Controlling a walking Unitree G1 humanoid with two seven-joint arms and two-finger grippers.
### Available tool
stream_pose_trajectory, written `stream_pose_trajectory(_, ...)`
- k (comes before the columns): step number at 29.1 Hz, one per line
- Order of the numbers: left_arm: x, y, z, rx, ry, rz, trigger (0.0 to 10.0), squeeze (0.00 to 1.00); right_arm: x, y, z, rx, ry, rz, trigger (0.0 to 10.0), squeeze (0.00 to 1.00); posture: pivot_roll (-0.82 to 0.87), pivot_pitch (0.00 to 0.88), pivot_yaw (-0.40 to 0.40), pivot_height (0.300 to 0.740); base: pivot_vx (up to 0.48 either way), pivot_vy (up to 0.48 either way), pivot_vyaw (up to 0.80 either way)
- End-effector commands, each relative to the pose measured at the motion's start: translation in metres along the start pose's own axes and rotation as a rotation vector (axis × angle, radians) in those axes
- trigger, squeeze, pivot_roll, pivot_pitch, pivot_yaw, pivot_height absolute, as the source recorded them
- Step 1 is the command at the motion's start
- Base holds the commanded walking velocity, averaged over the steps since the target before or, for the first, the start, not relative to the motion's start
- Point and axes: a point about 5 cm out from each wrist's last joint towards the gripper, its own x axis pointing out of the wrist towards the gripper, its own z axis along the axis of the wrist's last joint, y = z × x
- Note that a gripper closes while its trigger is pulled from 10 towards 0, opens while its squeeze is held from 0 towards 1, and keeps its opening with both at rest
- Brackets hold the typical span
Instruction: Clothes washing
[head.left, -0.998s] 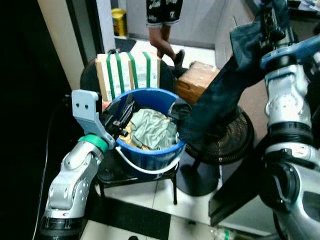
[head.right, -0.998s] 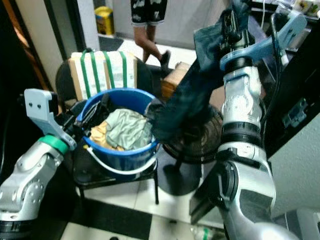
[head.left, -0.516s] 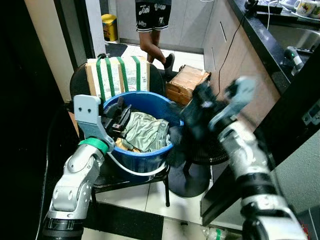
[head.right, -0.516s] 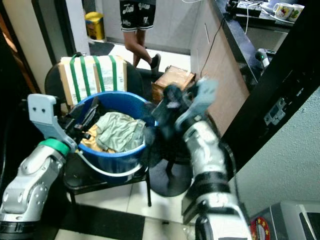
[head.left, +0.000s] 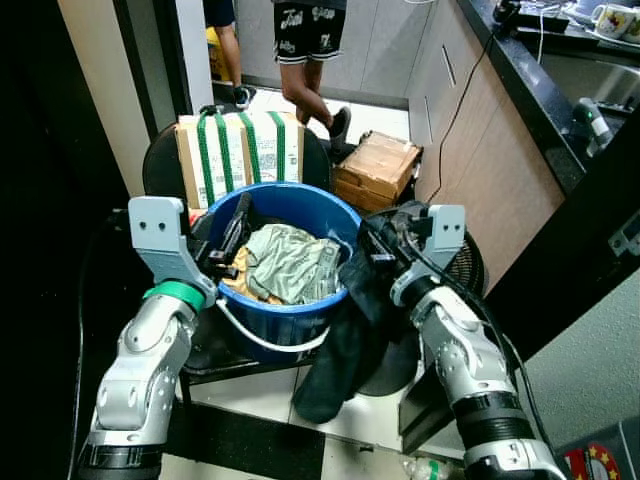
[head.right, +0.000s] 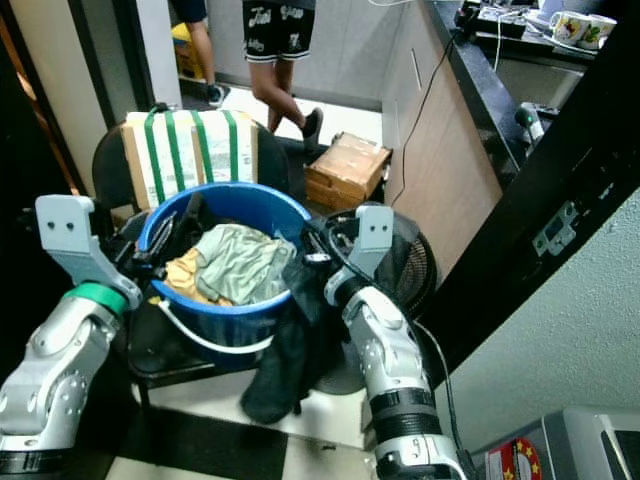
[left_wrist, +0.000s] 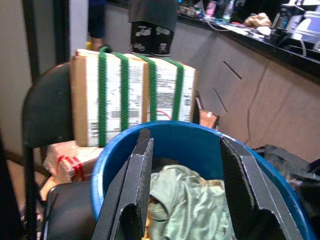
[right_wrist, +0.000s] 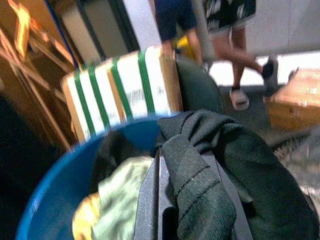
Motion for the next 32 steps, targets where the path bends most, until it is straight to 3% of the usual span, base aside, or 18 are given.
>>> stream_pose_trajectory(1, 0.000, -0.001, -0.004, -0.004, 0.021, 0.006, 10.0, 0.00, 0.003, 0.004, 0.017, 0.009, -0.074, 0.004, 10.0, 0.00, 0.08, 0.003, -0.050, 0.740, 0.000, 0.000, 0.00)
stream_pose_trajectory(3, 0.000, 0.000, -0.005, 0.001, 0.025, 0.013, 10.0, 0.00, 0.004, 0.007, 0.025, -0.004, -0.121, 0.010, 10.0, 0.00, 0.07, 0.000, -0.049, 0.740, 0.000, 0.000, 0.00)
stream_pose_trajectory(6, 0.000, 0.002, -0.003, 0.018, 0.019, 0.012, 10.0, 0.00, 0.003, 0.005, 0.024, -0.047, -0.103, -0.005, 10.0, 0.00, 0.07, 0.000, -0.049, 0.740, 0.000, 0.000, 0.00)
stream_pose_trajectory(8, 0.001, 0.005, 0.000, 0.044, 0.003, 0.027, 10.0, 0.00, -0.001, -0.001, 0.015, -0.199, -0.043, -0.040, 10.0, 0.00, 0.07, 0.000, -0.050, 0.740, 0.000, 0.000, 0.00)
stream_pose_trajectory(9, 0.001, 0.005, 0.000, 0.044, 0.003, 0.027, 10.0, 0.00, -0.001, -0.001, 0.015, -0.199, -0.043, -0.040, 10.0, 0.00, 0.07, 0.000, -0.050, 0.740, 0.000, 0.000, 0.00)
stream_pose_trajectory(11, 0.001, 0.008, 0.003, 0.074, -0.010, 0.036, 10.0, 0.00, -0.006, -0.002, 0.007, -0.298, -0.012, -0.032, 10.0, 0.00, 0.08, 0.000, -0.054, 0.740, 0.000, 0.000, -0.60)
stream_pose_trajectory(18, 0.001, 0.008, 0.002, 0.102, -0.009, 0.033, 10.0, 0.00, -0.012, -0.010, 0.003, -0.270, 0.012, -0.075, 10.0, 0.00, 0.07, 0.000, -0.057, 0.740, 0.000, 0.000, -0.77)
stream_pose_trajectory(23, 0.001, 0.003, -0.001, 0.099, 0.008, 0.021, 10.0, 0.00, -0.011, -0.029, 0.017, -0.261, -0.014, -0.158, 10.0, 0.00, 0.08, 0.000, -0.060, 0.740, 0.000, 0.000, -0.80)
stream_pose_trajectory(32, 0.001, -0.001, -0.002, 0.117, 0.012, -0.019, 10.0, 0.00, -0.012, -0.045, 0.030, -0.279, -0.048, -0.211, 10.0, 0.00, 0.08, 0.000, -0.055, 0.740, 0.000, 0.000, -0.80)
